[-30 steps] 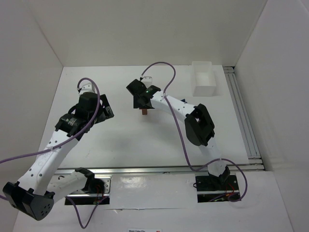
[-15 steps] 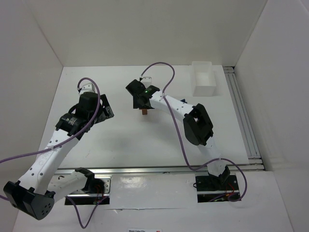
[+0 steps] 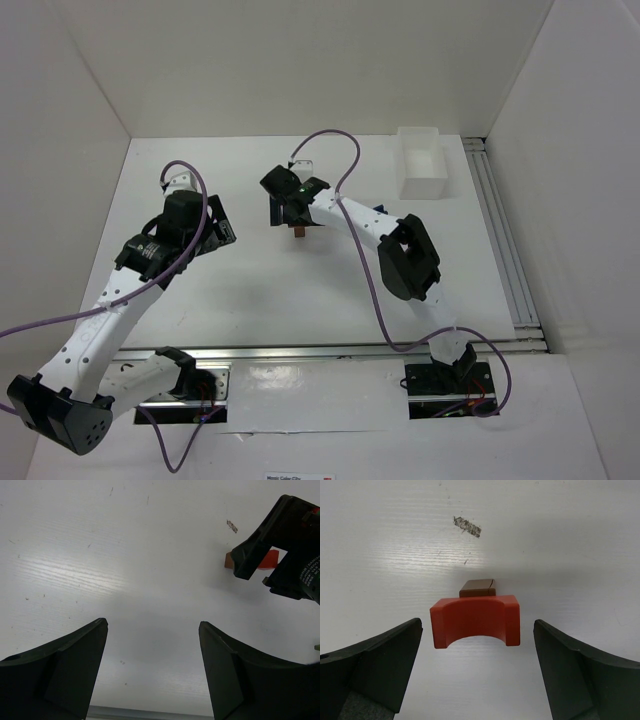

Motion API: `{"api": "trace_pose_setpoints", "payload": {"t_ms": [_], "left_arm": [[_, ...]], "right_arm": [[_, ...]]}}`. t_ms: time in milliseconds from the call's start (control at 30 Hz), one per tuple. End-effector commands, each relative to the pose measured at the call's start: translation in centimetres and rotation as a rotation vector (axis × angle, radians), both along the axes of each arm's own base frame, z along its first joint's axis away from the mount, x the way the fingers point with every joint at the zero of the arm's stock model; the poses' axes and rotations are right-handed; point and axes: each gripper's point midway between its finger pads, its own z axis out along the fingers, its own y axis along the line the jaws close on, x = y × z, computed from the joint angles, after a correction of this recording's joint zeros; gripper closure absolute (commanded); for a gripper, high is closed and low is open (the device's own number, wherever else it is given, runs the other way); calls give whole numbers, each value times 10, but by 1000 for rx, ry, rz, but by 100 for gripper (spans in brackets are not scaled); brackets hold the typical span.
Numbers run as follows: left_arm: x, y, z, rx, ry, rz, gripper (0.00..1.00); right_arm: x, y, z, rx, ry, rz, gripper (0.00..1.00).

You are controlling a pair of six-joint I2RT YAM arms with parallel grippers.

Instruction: Build the wood block tower

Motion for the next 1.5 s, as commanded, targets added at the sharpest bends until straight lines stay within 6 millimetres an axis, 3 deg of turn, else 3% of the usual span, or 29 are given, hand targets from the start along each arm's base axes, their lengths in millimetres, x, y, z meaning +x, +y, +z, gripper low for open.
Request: {"api": "trace_pose_setpoints", "payload": {"t_ms": [0, 167, 300, 333, 433, 467, 533, 567, 600, 633, 667, 700, 733, 767, 800, 833, 867, 933, 967, 1100, 1467], "left_arm": [[4, 3, 2, 18, -22, -3, 14], [6, 2, 3, 27, -20, -10, 14], [4, 9, 5, 52, -17, 17, 14], [5, 9, 9, 48, -27, 17, 14], [6, 13, 16, 62, -48, 29, 14], [5, 13, 18, 61, -49, 29, 14], [5, 13, 18, 61, -49, 29, 14], [6, 13, 22, 58, -58, 29, 14], [6, 13, 22, 58, -58, 29, 14], [6, 13, 22, 58, -58, 29, 14], [6, 11, 22, 52, -56, 21, 14], [7, 11, 19, 55, -47, 20, 14], [7, 11, 19, 47, -44, 19, 14], [7, 11, 19, 47, -44, 19, 14], [6, 11, 15, 51, -34, 19, 14], [6, 11, 15, 43, -35, 24, 14], [6, 11, 15, 43, -35, 24, 14], [6, 13, 15, 51, -37, 34, 14], [6, 13, 15, 51, -37, 34, 14], [4, 19, 16, 60, -37, 54, 14], [10, 13, 11, 33, -31, 31, 14]], "right_arm": [[7, 7, 24, 37, -30, 37, 1], [5, 4, 49, 32, -44, 57, 1], [2, -13, 86, 20, -105, 34, 1], [0, -20, 106, 26, -139, 19, 1], [-10, -43, 123, -15, -158, -11, 1], [-13, -55, 146, -10, -207, -38, 1], [-23, -79, 146, -29, -217, -82, 1], [-30, -95, 173, 15, -268, -104, 1], [-32, -108, 157, 20, -260, -127, 1], [-35, -116, 158, 53, -273, -132, 1], [-47, -121, 177, 146, -307, -99, 4], [-46, -129, 171, 187, -307, -92, 9], [-48, -126, 146, 225, -294, -54, 35], [-53, -124, 147, 280, -295, -22, 48], [-61, -114, 127, 306, -246, 27, 62], [-57, -106, 126, 330, -247, 46, 78], [-57, -96, 102, 320, -183, 72, 91], [-54, -78, 90, 313, -148, 101, 97], [-55, -69, 70, 283, -103, 114, 100], [-46, -55, 47, 269, -83, 135, 100], [-26, -24, 21, 239, -48, 211, 100]]}}
